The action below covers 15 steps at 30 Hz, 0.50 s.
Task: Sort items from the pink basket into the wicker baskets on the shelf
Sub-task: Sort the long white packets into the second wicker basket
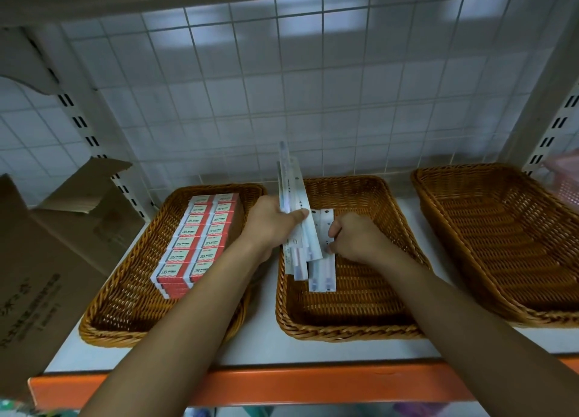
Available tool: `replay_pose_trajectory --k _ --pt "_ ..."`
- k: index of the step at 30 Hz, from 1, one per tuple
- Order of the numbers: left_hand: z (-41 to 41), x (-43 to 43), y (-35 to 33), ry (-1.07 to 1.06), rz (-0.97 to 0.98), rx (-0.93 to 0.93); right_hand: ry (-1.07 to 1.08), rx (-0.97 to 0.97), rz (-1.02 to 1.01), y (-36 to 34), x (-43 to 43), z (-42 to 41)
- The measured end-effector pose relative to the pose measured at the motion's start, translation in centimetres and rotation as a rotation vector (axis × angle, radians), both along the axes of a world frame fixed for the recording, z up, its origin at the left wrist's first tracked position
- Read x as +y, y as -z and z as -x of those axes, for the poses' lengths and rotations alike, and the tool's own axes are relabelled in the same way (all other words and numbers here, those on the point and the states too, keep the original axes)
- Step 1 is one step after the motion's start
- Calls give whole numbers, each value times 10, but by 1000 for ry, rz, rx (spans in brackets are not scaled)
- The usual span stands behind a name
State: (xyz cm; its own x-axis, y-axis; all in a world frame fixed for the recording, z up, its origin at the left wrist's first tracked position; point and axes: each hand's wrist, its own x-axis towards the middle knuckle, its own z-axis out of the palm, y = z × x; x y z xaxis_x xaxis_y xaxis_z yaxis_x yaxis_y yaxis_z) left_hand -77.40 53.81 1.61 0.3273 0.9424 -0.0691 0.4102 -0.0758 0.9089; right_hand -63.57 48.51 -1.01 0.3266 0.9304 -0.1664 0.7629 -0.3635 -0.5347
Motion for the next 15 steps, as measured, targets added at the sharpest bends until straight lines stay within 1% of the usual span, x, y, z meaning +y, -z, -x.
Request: replay_pose_trajectory --k 2,4,6,7,8,9,11,13,15 --pt "0 -1 0 3 8 -7 30 1 -54 -1 -1 -1" --pt "1 -2 0 17 8 -16 80 90 -207 -3 -2 -3" --pt "0 -3 0 32 -16 -24 84 355 -330 -8 -4 -4" --pt "0 -4 0 37 -31 -23 62 497 -337 -11 -6 -3" --pt "-1 -4 0 41 -44 -26 27 590 -324 -13 -8 -2" --pt "-1 -4 0 46 -52 -33 -6 622 -301 -14 -8 -1" --pt "-2 -3 -1 55 -61 -46 -14 615 -275 -14 -8 0" --pt "-5 -3 -4 51 -62 -40 76 596 -263 -12 -7 -3" --pt "-10 -1 -6 17 -44 -52 167 500 -210 -10 -6 -9"
